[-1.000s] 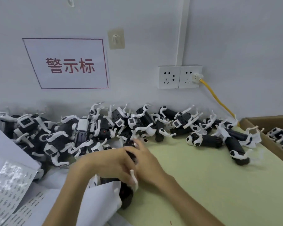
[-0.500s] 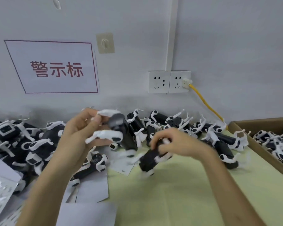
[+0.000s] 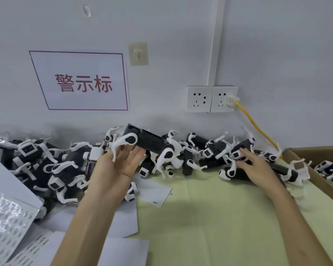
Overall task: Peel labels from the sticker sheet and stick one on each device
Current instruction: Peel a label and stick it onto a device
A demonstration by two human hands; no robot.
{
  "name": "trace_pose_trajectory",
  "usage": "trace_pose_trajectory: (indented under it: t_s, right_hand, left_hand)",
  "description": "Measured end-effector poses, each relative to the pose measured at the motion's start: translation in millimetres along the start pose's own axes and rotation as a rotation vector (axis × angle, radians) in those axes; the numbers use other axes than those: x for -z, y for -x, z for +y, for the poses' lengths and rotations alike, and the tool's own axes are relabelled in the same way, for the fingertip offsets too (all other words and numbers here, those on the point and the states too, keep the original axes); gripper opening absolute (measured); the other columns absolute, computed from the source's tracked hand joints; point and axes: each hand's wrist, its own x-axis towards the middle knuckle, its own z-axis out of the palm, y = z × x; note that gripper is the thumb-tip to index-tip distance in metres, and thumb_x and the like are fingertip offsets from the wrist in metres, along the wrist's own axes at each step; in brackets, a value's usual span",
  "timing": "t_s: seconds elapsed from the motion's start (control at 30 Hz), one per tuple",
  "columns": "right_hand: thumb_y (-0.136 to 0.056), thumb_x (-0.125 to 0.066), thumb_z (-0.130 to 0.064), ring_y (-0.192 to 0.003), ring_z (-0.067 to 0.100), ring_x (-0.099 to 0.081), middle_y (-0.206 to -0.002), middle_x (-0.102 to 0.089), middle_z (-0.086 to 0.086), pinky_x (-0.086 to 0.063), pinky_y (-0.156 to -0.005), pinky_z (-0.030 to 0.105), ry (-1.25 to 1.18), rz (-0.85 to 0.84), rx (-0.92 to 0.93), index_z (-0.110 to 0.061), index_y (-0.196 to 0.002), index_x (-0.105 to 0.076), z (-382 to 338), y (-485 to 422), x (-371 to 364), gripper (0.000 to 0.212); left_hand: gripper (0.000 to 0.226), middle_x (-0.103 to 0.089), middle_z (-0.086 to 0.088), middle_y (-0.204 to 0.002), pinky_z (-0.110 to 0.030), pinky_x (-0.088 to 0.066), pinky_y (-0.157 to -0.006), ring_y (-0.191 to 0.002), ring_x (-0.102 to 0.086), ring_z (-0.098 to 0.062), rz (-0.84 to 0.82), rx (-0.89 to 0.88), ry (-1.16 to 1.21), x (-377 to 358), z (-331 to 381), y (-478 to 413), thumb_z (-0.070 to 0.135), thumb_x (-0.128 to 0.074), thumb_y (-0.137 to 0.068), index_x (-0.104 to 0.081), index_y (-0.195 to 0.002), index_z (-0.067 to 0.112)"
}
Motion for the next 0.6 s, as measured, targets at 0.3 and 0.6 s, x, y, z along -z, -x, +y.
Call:
trace_pose_trajectory:
  t_s: [0.3, 0.6]
  right_hand:
    - [-0.101, -0.055, -0.026, -0.069, 0.032, -0.074, -0.101, -0.074, 0.026, -0.06, -0.059, 0.034, -0.728, -0.245, 0.043, -0.006, -0.109, -0.067, -103, 45, 12, 0.025]
    - [-0.092, -0.05, -0.056, -0.117, 0.035, -0.067, -0.127, -0.07, 0.01, -0.056, -0.093, 0.044, -0.827, -0.739, 0.105, -0.02, -0.123, -0.072, -140, 81, -39, 0.052]
  left_hand:
    - [0.024, -0.068, -0.009, -0.107, -0.045, -0.063, -0.084, -0.119, -0.065, -0.031, -0.094, -0.151, 0.096, -9, -19, 10, 0.025, -0.053, -0.1, -0.063, -0.11, 0.007]
    - [0.011, -0.07, -0.004, -0.12, -0.032, -0.059, -0.081, -0.104, -0.071, -0.023, -0.373, -0.656, -0.657, -24, -65, 30, 0.015, -0.063, -0.096, -0.059, -0.087, 0.01]
